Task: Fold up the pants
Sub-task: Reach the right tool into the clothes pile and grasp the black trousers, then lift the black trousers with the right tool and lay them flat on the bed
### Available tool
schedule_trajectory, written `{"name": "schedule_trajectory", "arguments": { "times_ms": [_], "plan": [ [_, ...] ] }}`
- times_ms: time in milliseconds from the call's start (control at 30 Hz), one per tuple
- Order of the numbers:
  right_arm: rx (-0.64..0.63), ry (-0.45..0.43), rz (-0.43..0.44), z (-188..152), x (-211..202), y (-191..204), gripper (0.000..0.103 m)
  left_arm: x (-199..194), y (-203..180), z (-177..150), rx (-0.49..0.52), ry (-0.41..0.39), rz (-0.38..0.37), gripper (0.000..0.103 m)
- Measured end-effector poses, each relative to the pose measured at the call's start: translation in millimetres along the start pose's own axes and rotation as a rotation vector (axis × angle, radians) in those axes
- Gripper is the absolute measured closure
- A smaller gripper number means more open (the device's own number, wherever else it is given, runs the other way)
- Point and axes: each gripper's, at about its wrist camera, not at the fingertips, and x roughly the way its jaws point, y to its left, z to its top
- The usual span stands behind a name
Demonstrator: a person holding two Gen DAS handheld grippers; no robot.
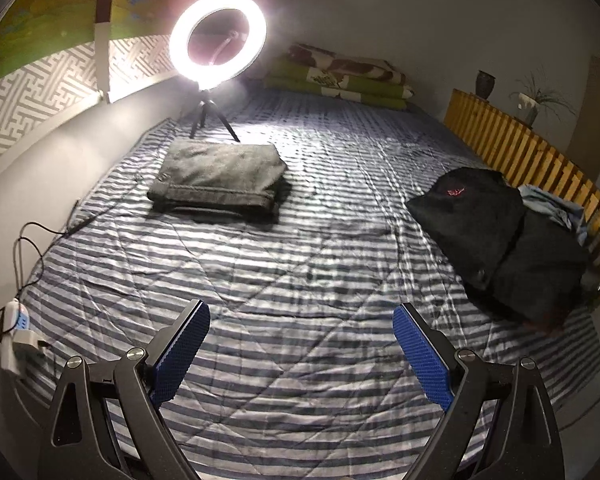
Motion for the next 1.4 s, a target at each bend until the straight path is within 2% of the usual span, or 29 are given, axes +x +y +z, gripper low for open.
{"name": "schedule_trajectory", "arguments": {
  "times_ms": [33, 133, 200, 267, 333, 400, 533, 633, 667, 700, 733, 767, 833, 933, 1000, 1167, 1267, 1333, 1400],
  "plan": [
    [-0.021, 0.054, -0.074, -10.6, 10.1, -10.6, 0.098, 3.7, -4.0, -2.7, 0.005, 0.01, -0.009, 0.008],
    [-0.059, 0.099, -0.196, -29.1, 22.4, -20.4, 0.09, 14.5, -17.1, -9.4, 0.015, 0.035, -0.033, 0.008],
    [-0.087, 0.107, -0.19, -32.9, 24.4, -11.9, 0.08, 23.0, -26.1, -12.7, 0.023, 0.055, -0.051, 0.008],
    [-0.136, 0.109, -0.179, -29.2, 31.5, 1.5, 0.054, 30.5, -34.9, -15.8, 0.032, 0.073, -0.058, 0.008],
    [-0.162, 0.108, -0.188, -28.8, 44.9, 11.8, 0.039, 35.5, -41.5, -20.1, 0.036, 0.084, -0.065, 0.008],
    [-0.182, 0.151, -0.176, -36.3, 62.6, 16.5, 0.037, 39.8, -44.5, -24.7, 0.039, 0.094, -0.072, 0.008],
    [-0.309, 0.199, -0.319, -58.4, 101.4, 29.2, 0.033, 51.5, -44.2, -36.0, 0.048, 0.128, -0.065, 0.008],
    [-0.337, 0.247, -0.328, -67.0, 125.2, 30.1, 0.033, 59.5, -39.9, -40.1, 0.044, 0.152, -0.058, 0.008],
    [-0.351, 0.254, -0.333, -66.9, 130.2, 30.7, 0.037, 59.9, -38.1, -40.9, 0.04, 0.151, -0.057, 0.008],
    [-0.363, 0.254, -0.339, -66.5, 134.0, 30.9, 0.045, 58.8, -35.5, -41.1, 0.036, 0.147, -0.056, 0.008],
    [-0.376, 0.259, -0.34, -64.6, 138.3, 30.1, 0.07, 57.7, -32.1, -41.0, 0.031, 0.143, -0.054, 0.008],
    [-0.373, 0.271, -0.333, -62.5, 140.6, 27.7, 0.086, 56.4, -29.5, -40.8, 0.027, 0.14, -0.052, 0.008],
    [-0.326, 0.282, -0.282, -54.1, 138.3, 25.0, 0.091, 53.7, -21.4, -39.6, 0.014, 0.132, -0.046, 0.008],
    [-0.274, 0.24, -0.195, -35.8, 111.7, 34.9, 0.092, 51.1, -6.3, -36.0, -0.011, 0.122, -0.034, 0.008],
    [-0.236, 0.182, -0.081, -11.8, 78.0, 52.9, 0.093, 49.0, 3.9, -31.6, -0.037, 0.115, -0.029, 0.008],
    [-0.315, 0.012, 0.048, 58.7, 11.1, 131.6, 0.093, 31.3, 34.2, -17.7, -0.101, 0.061, -0.019, 0.008],
    [-0.319, -0.088, 0.206, 96.0, -35.9, 178.2, 0.093, 16.6, 56.0, -11.6, -0.131, 0.026, 0.009, 0.008],
    [-0.374, -0.181, 0.312, 107.2, -74.3, 209.8, 0.093, 8.9, 75.1, -8.7, -0.163, 0.007, 0.029, 0.008],
    [-0.39, -0.189, 0.362, 105.6, -88.6, 224.5, 0.09, 1.9, 93.0, -7.7, -0.191, -0.007, 0.045, 0.008]
  ]
}}
